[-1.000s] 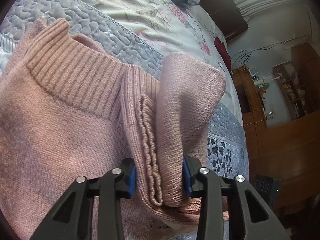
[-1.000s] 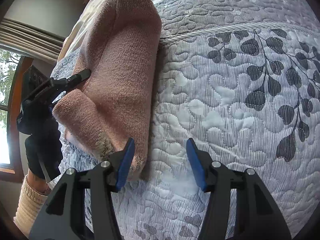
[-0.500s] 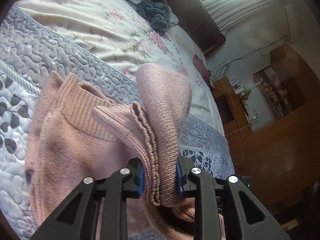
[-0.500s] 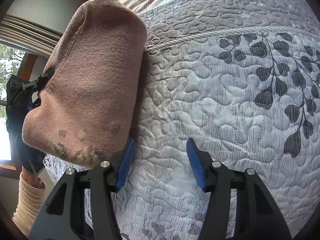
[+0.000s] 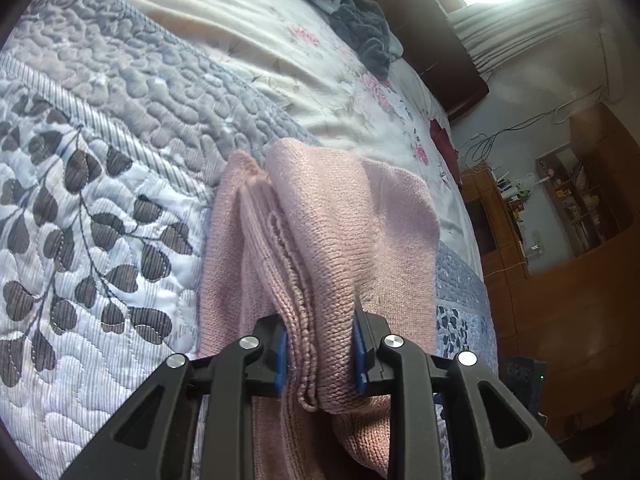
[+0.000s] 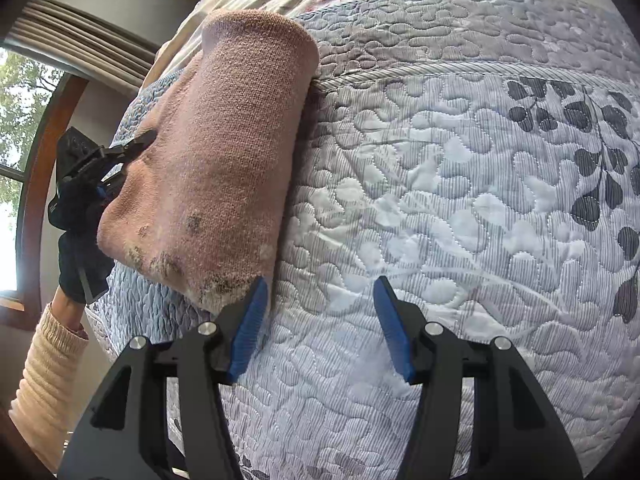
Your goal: Fold small clothes
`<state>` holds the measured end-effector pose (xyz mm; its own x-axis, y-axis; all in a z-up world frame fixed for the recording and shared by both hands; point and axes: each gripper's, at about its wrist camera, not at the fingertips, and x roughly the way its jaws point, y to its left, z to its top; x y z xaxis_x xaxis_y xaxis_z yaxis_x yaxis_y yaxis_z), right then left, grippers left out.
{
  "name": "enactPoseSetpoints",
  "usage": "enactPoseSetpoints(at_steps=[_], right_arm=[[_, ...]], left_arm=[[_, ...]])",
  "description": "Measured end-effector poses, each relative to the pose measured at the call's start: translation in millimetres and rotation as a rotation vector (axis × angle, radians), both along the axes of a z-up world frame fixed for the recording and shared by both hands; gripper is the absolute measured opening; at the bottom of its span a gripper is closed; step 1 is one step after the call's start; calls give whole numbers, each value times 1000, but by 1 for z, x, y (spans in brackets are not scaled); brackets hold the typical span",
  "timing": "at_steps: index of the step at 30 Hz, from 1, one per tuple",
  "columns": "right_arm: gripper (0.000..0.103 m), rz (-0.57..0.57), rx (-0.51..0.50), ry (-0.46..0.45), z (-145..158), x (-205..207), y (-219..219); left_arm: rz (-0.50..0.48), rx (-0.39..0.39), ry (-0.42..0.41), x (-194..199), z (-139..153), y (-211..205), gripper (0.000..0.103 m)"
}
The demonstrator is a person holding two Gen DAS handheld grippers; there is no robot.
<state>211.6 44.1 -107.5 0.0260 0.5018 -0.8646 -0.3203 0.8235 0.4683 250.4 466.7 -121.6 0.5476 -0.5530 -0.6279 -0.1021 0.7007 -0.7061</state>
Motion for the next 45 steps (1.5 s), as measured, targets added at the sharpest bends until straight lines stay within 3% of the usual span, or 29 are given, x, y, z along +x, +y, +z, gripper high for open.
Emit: enactPoseSetpoints(at_steps=[6, 10, 13, 16, 22, 24, 25, 26, 30, 34, 37, 39, 42, 43, 45], right_arm=[[56, 31, 9, 6, -1, -7, 16], [57, 44, 22, 8, -1, -11, 24], [58, 42, 36, 8, -1, -11, 29], [59, 38, 44, 6, 0, -13, 33], [59, 29, 42, 18, -3, -16, 43], [59, 31, 31, 15, -3, -18, 45], [59, 31, 24, 13, -3, -19, 45], [59, 32, 20, 12, -3, -21, 46], [59, 33, 23, 7, 2, -24, 48], [63, 42, 61, 4, 7, -25, 47], [66, 43, 104, 34, 2, -22, 56], [66, 37, 119, 68, -8, -20, 64], [66, 30, 130, 107, -21, -18, 77], [63, 29, 130, 110, -24, -17, 80], [43, 39, 133, 118, -28, -18, 84]], left_arm=[[27, -23, 18, -6, -12, 4, 30], [30, 52, 17, -28, 11, 11, 35], [-5, 62, -26, -59, 36, 10, 38], [-48, 57, -39, -89, 53, -2, 49], [-107, 75, 3, -107, 50, -36, 58], [-119, 83, 32, -101, 40, -44, 56], [-121, 80, 47, -98, 35, -47, 40], [-131, 48, 48, -95, 32, -48, 11], [-88, -1, 10, -104, 39, -33, 7], [-37, 39, -34, -127, 49, -3, 7], [-19, 74, 47, -130, 23, 7, 7], [-18, 31, 91, -127, 0, 10, 7], [11, 2, 88, -124, -14, 9, 8], [20, -6, 82, -122, -15, 9, 8], [24, -10, 72, -121, -14, 8, 9]])
